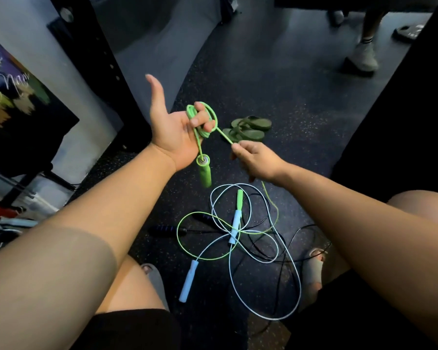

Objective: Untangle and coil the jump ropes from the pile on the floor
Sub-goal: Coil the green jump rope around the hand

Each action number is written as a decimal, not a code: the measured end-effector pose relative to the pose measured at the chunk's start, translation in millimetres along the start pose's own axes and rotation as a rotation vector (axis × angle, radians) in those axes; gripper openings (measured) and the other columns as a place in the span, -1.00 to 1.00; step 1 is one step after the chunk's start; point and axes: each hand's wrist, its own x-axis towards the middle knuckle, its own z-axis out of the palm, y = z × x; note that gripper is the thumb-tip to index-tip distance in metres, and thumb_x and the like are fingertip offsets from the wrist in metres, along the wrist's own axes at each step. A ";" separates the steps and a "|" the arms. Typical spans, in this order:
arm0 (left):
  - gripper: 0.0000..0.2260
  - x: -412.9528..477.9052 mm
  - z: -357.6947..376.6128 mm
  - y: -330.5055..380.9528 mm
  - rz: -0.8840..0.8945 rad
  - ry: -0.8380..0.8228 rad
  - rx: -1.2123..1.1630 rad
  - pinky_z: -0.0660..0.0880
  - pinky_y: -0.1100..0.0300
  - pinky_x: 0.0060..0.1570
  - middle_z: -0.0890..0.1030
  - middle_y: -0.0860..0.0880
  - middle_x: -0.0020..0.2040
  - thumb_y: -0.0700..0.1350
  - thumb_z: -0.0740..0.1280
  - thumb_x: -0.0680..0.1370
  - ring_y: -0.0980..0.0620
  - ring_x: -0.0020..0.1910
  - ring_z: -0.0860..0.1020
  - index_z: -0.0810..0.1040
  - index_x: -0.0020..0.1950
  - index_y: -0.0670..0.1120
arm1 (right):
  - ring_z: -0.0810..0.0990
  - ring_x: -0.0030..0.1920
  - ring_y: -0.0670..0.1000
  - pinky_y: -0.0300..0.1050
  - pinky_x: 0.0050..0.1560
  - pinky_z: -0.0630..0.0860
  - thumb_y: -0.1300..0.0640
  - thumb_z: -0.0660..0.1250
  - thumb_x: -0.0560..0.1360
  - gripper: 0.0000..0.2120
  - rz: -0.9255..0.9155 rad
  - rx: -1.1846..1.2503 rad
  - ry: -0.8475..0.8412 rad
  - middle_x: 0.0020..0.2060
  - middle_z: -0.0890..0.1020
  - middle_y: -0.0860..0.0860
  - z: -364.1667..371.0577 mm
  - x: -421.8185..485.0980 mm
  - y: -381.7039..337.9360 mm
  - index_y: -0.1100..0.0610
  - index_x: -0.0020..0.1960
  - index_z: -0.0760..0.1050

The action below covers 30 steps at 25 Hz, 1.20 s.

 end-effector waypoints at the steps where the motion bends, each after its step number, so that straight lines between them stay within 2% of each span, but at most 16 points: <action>1: -0.22 1.0 -2.1 2.7 0.051 0.038 -0.035 0.39 0.13 -0.13 0.31 -0.02 -0.33 0.61 -0.01 0.40 -0.02 -0.38 0.35 0.42 -0.06 -0.12 | 0.34 -0.49 -0.11 -0.07 -0.42 0.46 -0.02 0.17 0.67 -0.71 -0.014 -0.042 -0.034 -0.42 0.35 -0.01 2.8 -2.3 -1.2 0.02 -0.15 0.52; 4: -0.23 6.6 -8.4 4.4 0.182 0.186 -0.015 0.55 -0.03 -0.08 0.36 -0.06 -0.19 0.53 0.04 0.50 -0.02 -0.37 0.44 0.45 0.16 -0.18 | 0.44 -0.39 -0.16 -0.10 -0.26 0.42 0.02 0.19 0.67 -0.77 -0.184 -0.325 -0.142 -0.36 0.49 -0.08 3.9 -8.4 -12.0 0.08 -0.02 0.56; 6: -0.21 10.0 -12.7 1.6 0.215 0.268 0.047 0.61 -0.13 0.05 0.35 -0.10 -0.06 0.49 0.05 0.53 -0.05 -0.32 0.53 0.38 0.37 -0.18 | 0.52 -0.29 -0.03 -0.05 -0.20 0.44 -0.02 0.19 0.66 -0.74 -0.293 -0.461 -0.167 -0.31 0.56 -0.02 2.3 -11.3 -23.8 0.12 0.00 0.56; 8: -0.18 13.1 -17.0 -4.1 0.163 0.315 0.270 0.57 -0.14 0.20 0.44 -0.13 0.00 0.48 -0.03 0.55 -0.07 -0.29 0.61 0.21 0.52 -0.16 | 0.48 -0.34 0.06 -0.02 -0.27 0.40 -0.04 0.20 0.66 -0.71 -0.407 -0.553 -0.151 -0.39 0.51 -0.02 0.5 -12.6 -37.7 0.13 -0.05 0.55; 10: -0.07 19.3 -25.2 -15.0 0.040 0.284 0.605 0.50 0.01 0.24 0.63 -0.16 -0.09 0.53 -0.14 0.50 -0.07 -0.19 0.67 0.18 0.53 -0.21 | 0.45 -0.40 0.07 -0.04 -0.33 0.36 -0.05 0.21 0.64 -0.70 -0.530 -0.635 -0.104 -0.44 0.44 -0.06 -2.1 -13.3 -51.2 0.13 -0.08 0.56; 11: 0.02 20.7 -27.4 -20.6 -0.039 0.228 0.736 0.43 0.06 0.28 0.67 -0.16 -0.10 0.58 -0.16 0.45 -0.05 -0.11 0.69 0.25 0.51 -0.25 | 0.47 -0.41 0.06 -0.05 -0.34 0.35 -0.06 0.23 0.63 -0.71 -0.575 -0.653 -0.068 -0.43 0.45 -0.07 -5.3 -13.7 -56.4 0.11 -0.06 0.59; 13: 0.11 21.1 -28.5 -30.4 -0.149 0.092 0.893 0.29 0.02 0.44 0.70 -0.21 -0.05 0.64 -0.17 0.37 -0.04 0.06 0.68 0.52 0.32 -0.28 | 0.53 -0.37 0.05 -0.05 -0.32 0.42 -0.13 0.25 0.59 -0.71 -0.620 -0.642 0.012 -0.39 0.53 -0.07 -14.6 -12.4 -61.0 0.06 -0.07 0.61; 15: 0.03 17.4 -21.7 -36.3 -0.234 -0.039 0.945 0.31 -0.02 0.41 0.66 -0.26 -0.19 0.54 -0.31 0.46 -0.07 -0.04 0.69 0.70 -0.09 -0.20 | 0.58 -0.31 0.01 -0.03 -0.28 0.51 -0.24 0.31 0.51 -0.68 -0.606 -0.596 0.085 -0.35 0.58 -0.11 -25.0 -11.4 -62.2 0.01 -0.14 0.57; 16: 0.01 14.0 -17.7 -37.0 -0.286 -0.095 0.963 0.30 -0.06 0.39 0.61 -0.25 -0.29 0.50 -0.37 0.47 -0.10 -0.14 0.69 0.64 -0.25 -0.20 | 0.59 -0.29 -0.03 -0.03 -0.27 0.52 -0.26 0.38 0.45 -0.68 -0.585 -0.545 0.111 -0.32 0.61 -0.11 -29.6 -10.7 -61.5 0.00 -0.15 0.56; 18: -0.02 6.7 -11.4 -36.9 -0.379 -0.213 0.926 0.25 -0.14 0.43 0.50 -0.18 -0.40 0.54 -0.41 0.40 -0.18 -0.26 0.65 0.50 -0.24 -0.20 | 0.58 -0.30 -0.10 -0.08 -0.26 0.52 -0.18 0.50 0.40 -0.70 -0.568 -0.428 0.117 -0.30 0.64 -0.07 -35.7 -9.4 -58.3 0.05 -0.14 0.56; 19: -0.04 4.8 -10.0 -34.9 -0.410 -0.254 0.872 0.33 -0.11 0.37 0.46 -0.15 -0.44 0.56 -0.41 0.37 -0.20 -0.30 0.61 0.47 -0.19 -0.17 | 0.55 -0.31 -0.12 -0.14 -0.26 0.49 -0.11 0.52 0.41 -0.72 -0.565 -0.375 0.114 -0.31 0.62 -0.07 -36.1 -8.2 -54.6 0.09 -0.14 0.57; 21: -0.07 1.8 -5.2 -29.4 -0.434 -0.268 0.744 0.52 0.00 0.09 0.38 -0.08 -0.52 0.58 -0.43 0.34 -0.17 -0.38 0.51 0.41 -0.24 -0.14 | 0.48 -0.33 -0.13 -0.12 -0.25 0.46 -0.06 0.49 0.47 -0.78 -0.520 -0.263 0.113 -0.33 0.58 -0.05 -34.1 -4.6 -44.1 0.09 -0.14 0.57; 22: -0.07 1.1 -2.4 -26.5 -0.432 -0.257 0.690 0.52 0.03 0.01 0.35 -0.06 -0.55 0.58 -0.43 0.33 -0.15 -0.39 0.47 0.40 -0.26 -0.14 | 0.46 -0.33 -0.06 -0.05 -0.24 0.45 -0.06 0.45 0.50 -0.81 -0.486 -0.207 0.117 -0.34 0.56 0.01 -32.3 -2.7 -38.9 0.03 -0.15 0.56; 25: -0.07 -1.5 1.8 -21.9 -0.384 -0.234 0.557 0.41 0.01 0.10 0.27 -0.02 -0.59 0.61 -0.41 0.31 -0.12 -0.44 0.42 0.40 -0.29 -0.13 | 0.40 -0.32 -0.07 0.00 -0.25 0.41 -0.08 0.34 0.58 -0.80 -0.393 -0.140 0.172 -0.36 0.49 0.11 -29.6 1.8 -25.5 -0.13 -0.21 0.47; 27: -0.08 -0.8 0.3 -20.8 -0.345 -0.198 0.499 0.38 -0.01 0.19 0.25 -0.01 -0.58 0.63 -0.39 0.30 -0.11 -0.46 0.40 0.39 -0.28 -0.11 | 0.34 -0.36 -0.16 -0.12 -0.30 0.34 -0.06 0.29 0.62 -0.72 -0.326 -0.145 0.199 -0.41 0.42 -0.03 -28.0 2.9 -18.2 -0.05 -0.26 0.44; 30: -0.10 1.1 -2.2 -17.2 -0.268 -0.137 0.374 0.43 0.02 0.06 0.24 -0.01 -0.54 0.66 -0.33 0.29 -0.11 -0.41 0.40 0.39 -0.29 -0.09 | 0.34 -0.41 -0.18 -0.17 -0.33 0.31 -0.05 0.23 0.65 -0.68 -0.238 -0.084 0.159 -0.44 0.38 -0.12 -18.2 4.0 -5.5 0.07 -0.23 0.48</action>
